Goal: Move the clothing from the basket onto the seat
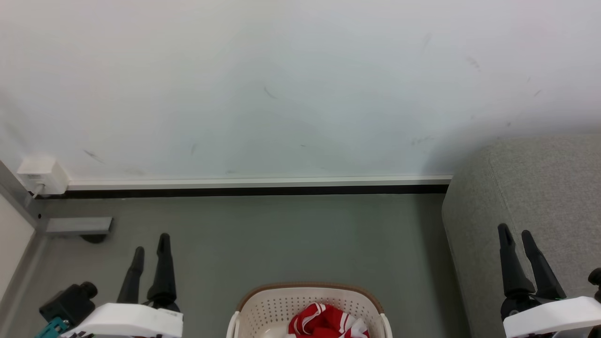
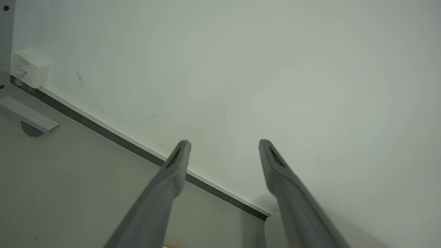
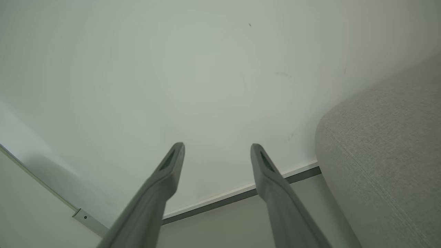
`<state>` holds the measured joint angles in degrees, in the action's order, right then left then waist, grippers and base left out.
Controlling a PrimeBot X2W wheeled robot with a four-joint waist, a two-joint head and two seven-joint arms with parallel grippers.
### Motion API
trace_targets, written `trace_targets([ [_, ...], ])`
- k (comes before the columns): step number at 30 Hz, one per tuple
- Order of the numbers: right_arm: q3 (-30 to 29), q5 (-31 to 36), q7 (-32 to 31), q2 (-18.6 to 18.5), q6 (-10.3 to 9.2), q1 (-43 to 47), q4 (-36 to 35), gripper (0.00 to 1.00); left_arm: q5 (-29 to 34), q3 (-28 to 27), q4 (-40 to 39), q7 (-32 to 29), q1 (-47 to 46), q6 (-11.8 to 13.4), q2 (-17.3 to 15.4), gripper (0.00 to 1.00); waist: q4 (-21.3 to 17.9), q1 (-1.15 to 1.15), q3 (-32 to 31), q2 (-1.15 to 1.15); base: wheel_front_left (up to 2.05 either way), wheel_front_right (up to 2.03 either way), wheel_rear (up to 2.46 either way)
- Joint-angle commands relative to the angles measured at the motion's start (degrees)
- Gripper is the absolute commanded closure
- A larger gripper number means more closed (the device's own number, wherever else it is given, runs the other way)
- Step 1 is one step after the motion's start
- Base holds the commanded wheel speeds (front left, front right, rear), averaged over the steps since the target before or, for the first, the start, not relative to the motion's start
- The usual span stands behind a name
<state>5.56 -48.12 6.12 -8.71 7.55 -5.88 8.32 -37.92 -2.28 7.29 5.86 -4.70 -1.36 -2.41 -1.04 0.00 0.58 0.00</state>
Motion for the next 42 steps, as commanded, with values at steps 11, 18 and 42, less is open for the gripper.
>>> trace_targets([
  [11,1.63,9.83,2.18,-1.25,-0.06,-1.72,-0.95,0.0,9.05,0.94,0.31,2.43,0.0,1.98,-1.26,0.0,0.0,0.0,0.17,0.0,0.0,0.0,0.0],
  [18,1.63,13.99,3.24,-1.43,-0.07,-1.55,-1.17,0.0,13.12,1.49,0.37,3.53,0.19,2.87,-1.51,0.0,-0.13,0.0,0.04,0.0,0.0,0.0,0.0],
  [42,2.62,25.24,6.29,-1.89,-0.09,-1.53,-1.93,0.0,25.65,2.56,-0.16,6.57,0.32,4.45,-1.68,0.0,-0.43,0.0,-0.04,0.0,0.0,0.0,0.0],
])
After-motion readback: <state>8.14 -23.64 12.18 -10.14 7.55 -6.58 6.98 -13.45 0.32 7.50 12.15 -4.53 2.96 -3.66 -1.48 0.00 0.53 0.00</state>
